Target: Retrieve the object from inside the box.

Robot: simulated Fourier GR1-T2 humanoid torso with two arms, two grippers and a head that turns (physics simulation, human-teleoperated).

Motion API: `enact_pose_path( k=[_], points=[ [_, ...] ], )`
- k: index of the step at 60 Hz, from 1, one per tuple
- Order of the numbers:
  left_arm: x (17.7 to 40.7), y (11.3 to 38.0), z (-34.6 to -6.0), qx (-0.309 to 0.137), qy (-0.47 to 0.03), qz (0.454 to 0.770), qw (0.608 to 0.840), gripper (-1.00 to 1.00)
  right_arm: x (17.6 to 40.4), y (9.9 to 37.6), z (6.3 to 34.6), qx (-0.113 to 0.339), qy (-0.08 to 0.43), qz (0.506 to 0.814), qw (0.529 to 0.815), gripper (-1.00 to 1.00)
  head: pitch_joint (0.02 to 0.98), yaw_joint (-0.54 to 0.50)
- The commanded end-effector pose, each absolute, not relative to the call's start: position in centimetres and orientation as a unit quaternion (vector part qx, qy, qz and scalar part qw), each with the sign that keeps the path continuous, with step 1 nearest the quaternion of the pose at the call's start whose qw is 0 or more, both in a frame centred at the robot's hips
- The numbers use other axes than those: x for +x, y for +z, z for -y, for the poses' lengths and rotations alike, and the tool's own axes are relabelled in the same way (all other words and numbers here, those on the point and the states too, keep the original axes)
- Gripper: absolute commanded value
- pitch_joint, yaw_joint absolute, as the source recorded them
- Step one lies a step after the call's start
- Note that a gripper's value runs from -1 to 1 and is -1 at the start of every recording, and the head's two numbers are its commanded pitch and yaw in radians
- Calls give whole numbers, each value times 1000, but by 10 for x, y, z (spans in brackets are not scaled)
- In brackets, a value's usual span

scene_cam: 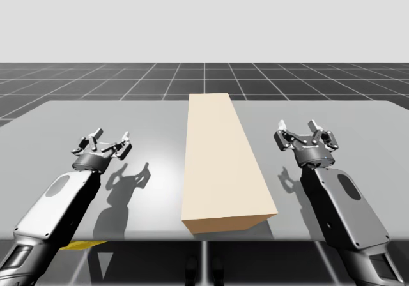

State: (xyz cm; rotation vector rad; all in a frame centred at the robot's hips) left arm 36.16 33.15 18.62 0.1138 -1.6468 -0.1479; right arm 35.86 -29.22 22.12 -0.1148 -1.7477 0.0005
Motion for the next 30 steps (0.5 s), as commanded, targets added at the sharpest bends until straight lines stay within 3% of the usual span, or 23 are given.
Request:
enact_pose_path(
  k=[1,10,12,13,15,17,20,27,30],
  points=[
    [363,185,-331,55,-71,732,676,-1000,357,220,292,-48,-3,764,644,-1000,93,10],
    [364,183,-332,56,-73,724,683,-1000,359,218,291,-39,17,756,653,-1000,93,11],
    [365,181,-333,51,-73,711,697,-1000,360,215,291,-35,24,748,663,-1000,93,11],
    [366,179,-334,38,-75,694,715,-1000,360,212,289,-23,34,737,675,-1000,94,11],
    [367,177,-335,43,-81,689,719,-1000,361,209,288,-16,44,729,683,-1000,94,11],
    [369,173,-337,36,-88,661,744,-1000,360,202,285,10,71,703,707,-1000,95,11],
    [370,170,-337,33,-98,650,753,-1000,358,192,280,41,112,673,730,-1000,94,12],
    [366,163,-328,3,-153,619,771,-1000,348,179,267,91,186,643,737,-1000,95,11],
    [361,159,-319,-5,-196,614,765,-1000,340,173,258,130,230,628,732,-1000,95,11]
  ],
)
